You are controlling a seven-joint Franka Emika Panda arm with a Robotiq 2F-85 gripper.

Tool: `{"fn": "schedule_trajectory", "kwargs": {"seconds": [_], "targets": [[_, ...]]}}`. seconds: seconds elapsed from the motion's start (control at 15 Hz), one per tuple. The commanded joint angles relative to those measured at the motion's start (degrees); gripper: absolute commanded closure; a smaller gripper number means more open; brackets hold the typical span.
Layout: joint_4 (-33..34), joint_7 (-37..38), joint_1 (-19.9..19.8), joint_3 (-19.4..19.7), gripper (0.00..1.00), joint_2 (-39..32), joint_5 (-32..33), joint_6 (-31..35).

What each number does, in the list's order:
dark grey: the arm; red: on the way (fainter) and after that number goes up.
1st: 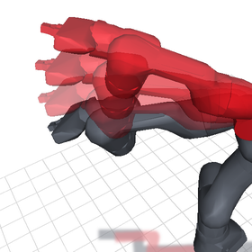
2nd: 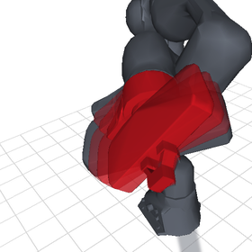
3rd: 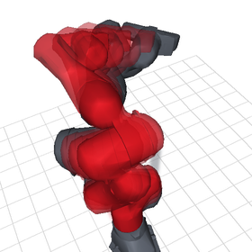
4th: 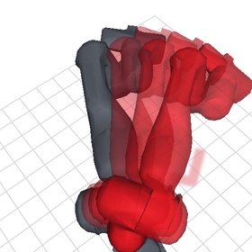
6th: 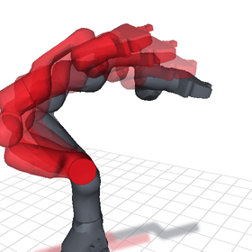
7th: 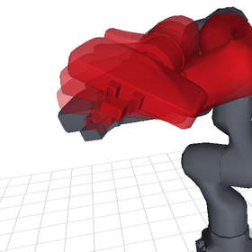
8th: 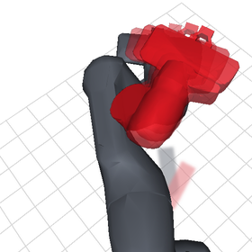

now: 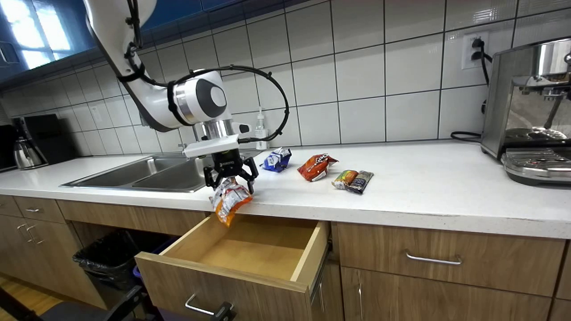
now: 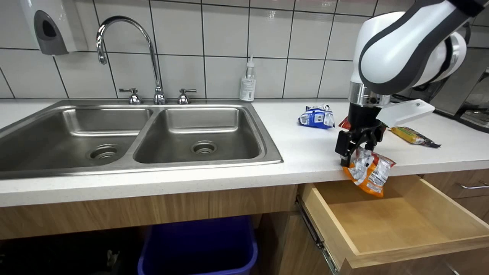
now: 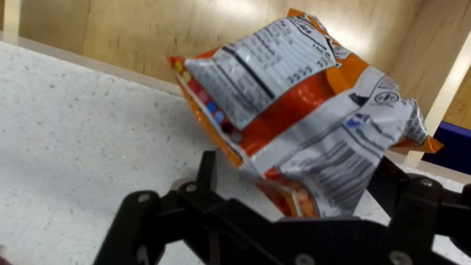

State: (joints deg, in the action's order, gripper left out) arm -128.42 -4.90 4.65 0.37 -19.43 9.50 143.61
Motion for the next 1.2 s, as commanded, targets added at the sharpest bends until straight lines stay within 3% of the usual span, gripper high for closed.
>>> {"fn": "schedule_trajectory", "kwargs": {"seconds": [0.0,0.47,1.13], "targets": [[-6.0,1.98,-0.01,0.4,0.0,5.37,2.47,2.05],[-10.27,1.92,-0.56,0.46,0.0,9.5,2.87,3.7],[-9.11,2.91,-0.55,0.85,0.0,9.63,3.61,7.64]]}}
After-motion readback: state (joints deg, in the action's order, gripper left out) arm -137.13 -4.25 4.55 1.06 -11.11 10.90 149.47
